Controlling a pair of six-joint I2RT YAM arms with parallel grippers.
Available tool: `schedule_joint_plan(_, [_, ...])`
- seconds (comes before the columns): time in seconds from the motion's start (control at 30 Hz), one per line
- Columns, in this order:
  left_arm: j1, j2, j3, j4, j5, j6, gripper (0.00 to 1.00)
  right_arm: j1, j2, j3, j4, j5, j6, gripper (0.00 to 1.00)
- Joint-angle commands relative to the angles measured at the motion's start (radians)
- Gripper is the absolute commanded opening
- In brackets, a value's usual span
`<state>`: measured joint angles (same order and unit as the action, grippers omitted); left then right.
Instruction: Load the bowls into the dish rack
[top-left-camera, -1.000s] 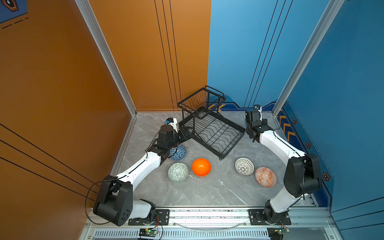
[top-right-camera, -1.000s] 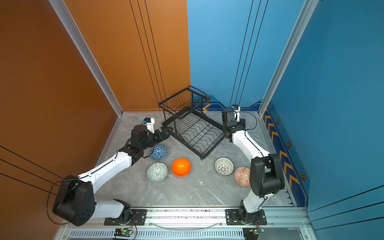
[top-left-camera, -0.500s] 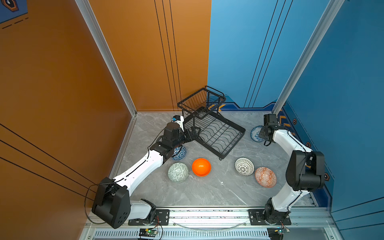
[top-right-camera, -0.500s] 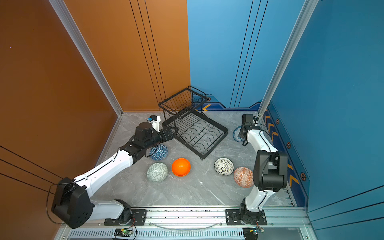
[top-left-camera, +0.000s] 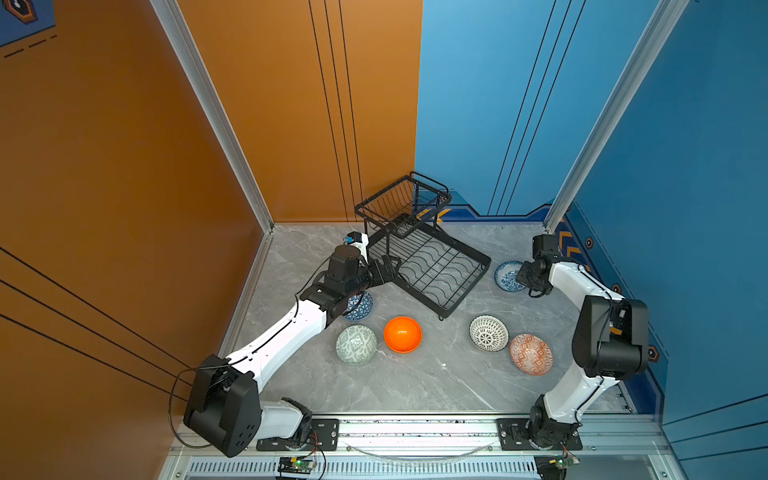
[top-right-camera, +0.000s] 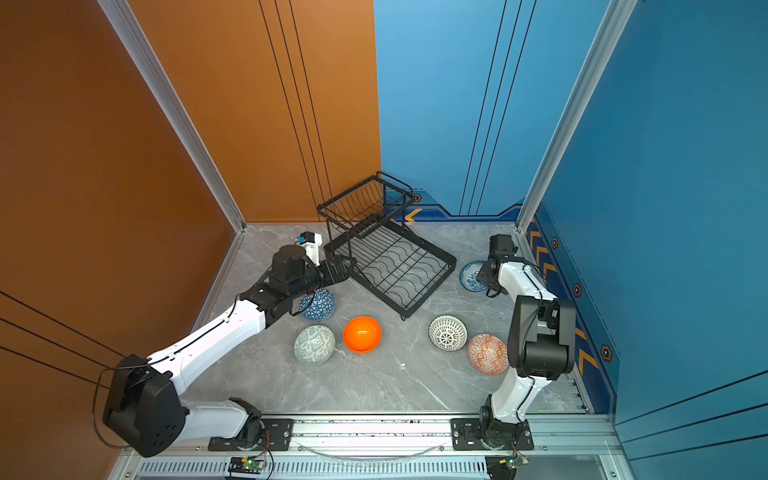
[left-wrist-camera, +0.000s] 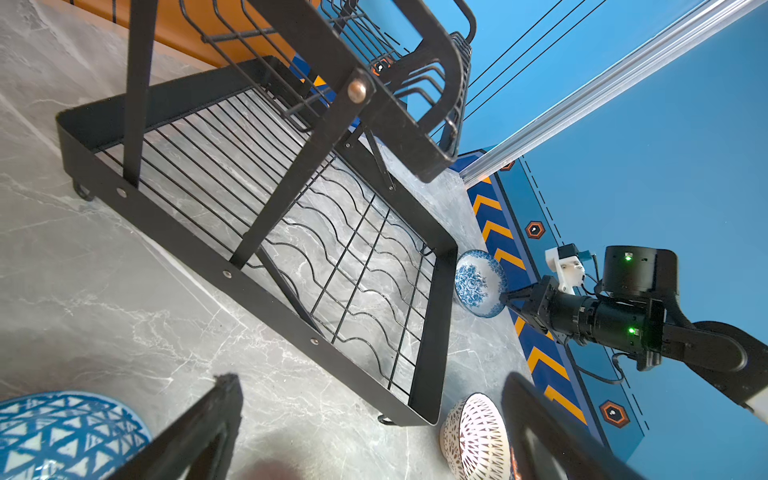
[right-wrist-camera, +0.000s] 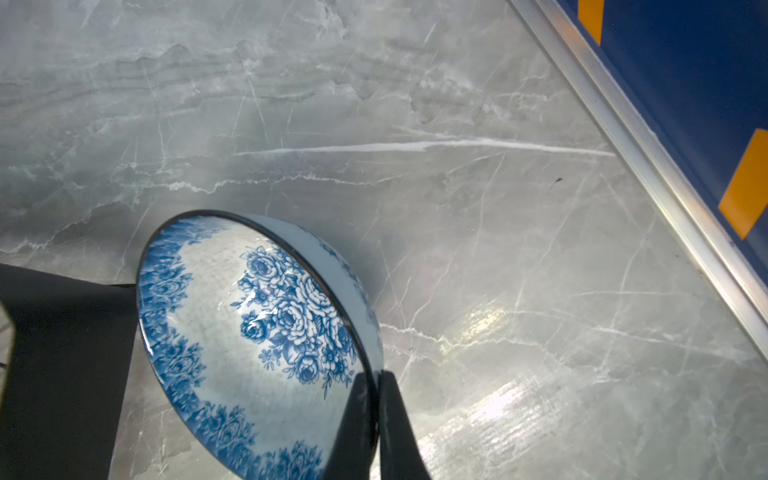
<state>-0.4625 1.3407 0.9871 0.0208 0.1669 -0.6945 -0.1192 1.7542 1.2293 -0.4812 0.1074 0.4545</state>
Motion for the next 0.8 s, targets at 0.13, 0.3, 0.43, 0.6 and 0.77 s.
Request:
schedule_joint_plan(0.13, [-0.008,-0.024,0.068,-0.064,-0.037,0.047,0.98,-0.021,0.031,-0.008,-0.007,-0.036,0.027,0.17])
schedule_joint_plan(0.3, [-0.009,-0.025,0.079,-0.073,-0.041,0.050,0.98,-0.031,0.031,-0.013,-0.007,-0.041,0.024,0.21])
schedule_joint_plan(0.43, [-0.011,-0.015,0.092,-0.084,-0.043,0.053,0.98,-0.040,0.033,-0.015,-0.005,-0.046,0.021,0.24])
schedule_joint_plan(0.6, [-0.008,-0.013,0.121,-0.124,-0.064,0.075,0.98,-0.042,0.020,-0.025,0.002,-0.051,0.025,0.36])
schedule_joint_plan(0.77, [0.005,-0.024,0.157,-0.149,-0.085,0.093,0.98,-0.043,-0.030,-0.031,0.003,-0.047,0.029,0.54])
